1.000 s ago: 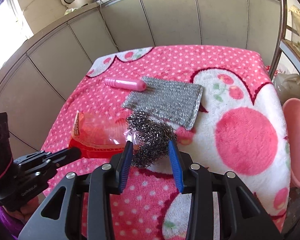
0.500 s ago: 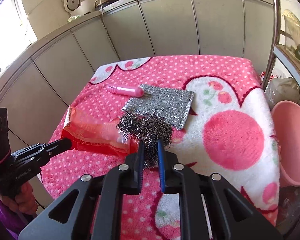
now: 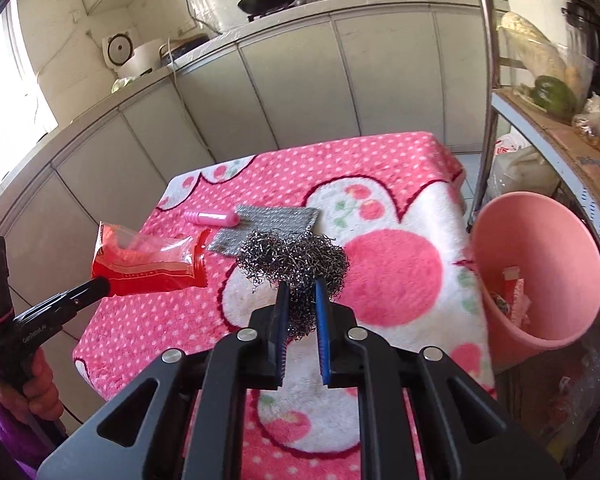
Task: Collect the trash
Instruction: 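Carry the red wrapper and steel wool ball over the pink bucket with both tools, then open both tools to drop the wrapper and steel wool into the bucket, then move both open tools back over the towel-covered table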
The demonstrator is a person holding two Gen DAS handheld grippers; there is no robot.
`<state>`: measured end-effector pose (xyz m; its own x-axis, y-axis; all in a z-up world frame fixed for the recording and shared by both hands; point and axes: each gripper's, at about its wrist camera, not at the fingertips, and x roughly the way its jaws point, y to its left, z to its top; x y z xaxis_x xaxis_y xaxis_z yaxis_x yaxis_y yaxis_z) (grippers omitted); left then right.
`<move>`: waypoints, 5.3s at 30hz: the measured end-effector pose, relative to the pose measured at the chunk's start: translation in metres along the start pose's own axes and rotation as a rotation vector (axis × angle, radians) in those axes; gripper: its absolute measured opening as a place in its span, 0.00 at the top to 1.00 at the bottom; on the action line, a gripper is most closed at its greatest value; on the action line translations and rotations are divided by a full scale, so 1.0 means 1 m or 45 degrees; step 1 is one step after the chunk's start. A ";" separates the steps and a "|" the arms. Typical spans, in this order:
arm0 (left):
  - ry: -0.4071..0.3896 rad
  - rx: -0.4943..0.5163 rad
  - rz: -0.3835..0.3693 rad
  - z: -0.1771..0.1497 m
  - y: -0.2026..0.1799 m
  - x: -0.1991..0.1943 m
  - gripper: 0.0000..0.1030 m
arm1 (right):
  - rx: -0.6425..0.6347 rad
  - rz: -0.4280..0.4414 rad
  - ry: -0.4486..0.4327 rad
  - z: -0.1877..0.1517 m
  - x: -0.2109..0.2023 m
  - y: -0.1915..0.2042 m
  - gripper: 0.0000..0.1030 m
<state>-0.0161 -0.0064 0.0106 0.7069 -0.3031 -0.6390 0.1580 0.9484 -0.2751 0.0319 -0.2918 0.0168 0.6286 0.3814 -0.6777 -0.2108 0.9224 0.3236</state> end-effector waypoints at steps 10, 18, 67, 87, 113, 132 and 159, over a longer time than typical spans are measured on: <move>-0.037 0.116 -0.068 0.023 -0.052 0.004 0.98 | 0.091 -0.113 -0.125 0.000 -0.045 -0.045 0.87; -0.049 0.221 -0.167 0.044 -0.111 0.026 0.98 | 0.191 -0.243 -0.193 -0.005 -0.071 -0.091 0.87; 0.359 0.562 -0.187 -0.002 -0.279 0.235 0.94 | 0.498 -0.498 -0.036 -0.029 0.008 -0.237 0.84; 0.365 0.463 -0.253 0.009 -0.275 0.221 0.85 | 0.498 -0.485 -0.043 -0.031 -0.003 -0.229 0.73; 0.233 0.465 -0.302 0.015 -0.251 0.141 0.82 | 0.364 -0.378 -0.114 -0.033 -0.048 -0.159 0.66; 0.183 0.390 -0.187 0.003 -0.189 0.093 0.81 | 0.143 -0.284 -0.089 -0.032 -0.050 -0.077 0.65; 0.261 0.108 -0.023 -0.004 -0.057 0.097 0.81 | -0.069 -0.079 0.080 -0.018 0.028 -0.007 0.65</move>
<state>0.0405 -0.0907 -0.0387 0.5496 -0.3244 -0.7699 0.2329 0.9445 -0.2317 0.0374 -0.2868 -0.0163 0.5943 0.3247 -0.7358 -0.2142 0.9457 0.2443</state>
